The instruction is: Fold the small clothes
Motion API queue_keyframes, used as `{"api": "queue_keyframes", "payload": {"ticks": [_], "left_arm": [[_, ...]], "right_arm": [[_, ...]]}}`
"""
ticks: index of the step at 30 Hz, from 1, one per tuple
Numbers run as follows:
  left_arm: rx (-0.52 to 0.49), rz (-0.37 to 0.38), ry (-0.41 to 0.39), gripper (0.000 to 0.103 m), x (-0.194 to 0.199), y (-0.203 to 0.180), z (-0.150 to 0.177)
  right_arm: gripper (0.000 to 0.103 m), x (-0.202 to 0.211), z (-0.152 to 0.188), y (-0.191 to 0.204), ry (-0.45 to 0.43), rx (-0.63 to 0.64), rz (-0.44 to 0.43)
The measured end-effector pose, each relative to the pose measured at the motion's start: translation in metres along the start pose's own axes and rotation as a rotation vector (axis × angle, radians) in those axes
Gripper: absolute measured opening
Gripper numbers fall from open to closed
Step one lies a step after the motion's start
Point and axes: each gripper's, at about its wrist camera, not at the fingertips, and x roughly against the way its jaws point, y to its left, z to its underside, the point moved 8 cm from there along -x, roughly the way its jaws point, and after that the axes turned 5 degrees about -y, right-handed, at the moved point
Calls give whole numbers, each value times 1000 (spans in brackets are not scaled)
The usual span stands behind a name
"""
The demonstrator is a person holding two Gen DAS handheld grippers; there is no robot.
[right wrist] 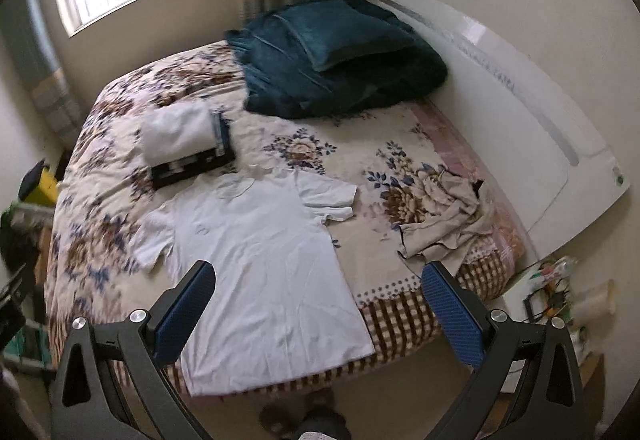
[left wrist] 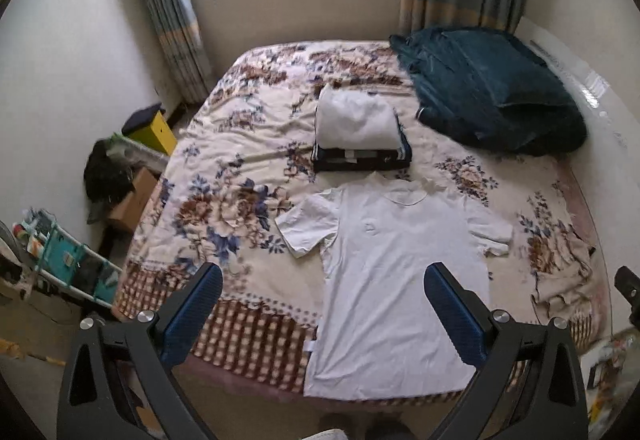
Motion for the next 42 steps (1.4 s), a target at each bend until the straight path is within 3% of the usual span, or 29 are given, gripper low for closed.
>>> {"api": "queue_keyframes", "payload": {"ticks": [7, 11, 19, 23, 27, 31, 34, 36, 37, 39, 41, 42], "left_arm": [[22, -31, 74, 103, -110, -47, 2], [38, -70, 149, 103, -183, -80, 5], [55, -86, 328, 103, -330, -134, 46], [55, -81, 402, 103, -384, -156, 76], [27, -67, 455, 103, -420, -178, 99], [58, -6, 562, 103, -436, -191, 124], [87, 24, 578, 103, -435, -191, 131], [81, 18, 569, 103, -435, -188, 131], [77, 16, 564, 103, -435, -185, 130], [79, 12, 556, 103, -437, -181, 128], [79, 10, 545, 103, -438, -173, 124], [80, 7, 541, 103, -438, -168, 122]], "right_arm": [[103, -172, -22, -28, 93, -74, 50], [103, -293, -27, -50, 196, -152, 20], [103, -505, 15, -107, 381, -400, 19], [103, -578, 60, -126, 482, -528, 26], [103, -626, 100, -132, 531, -702, -9], [103, -646, 116, -125, 463, -939, -89], [89, -650, 119, -117, 387, -1036, -113], [63, -652, 123, -110, 370, -1070, -103], [57, -653, 125, -106, 364, -1084, -97], [22, -651, 125, -99, 355, -1096, -81], [9, -646, 114, -94, 322, -1048, -50], [8, -642, 106, -91, 297, -1011, -35]]}}
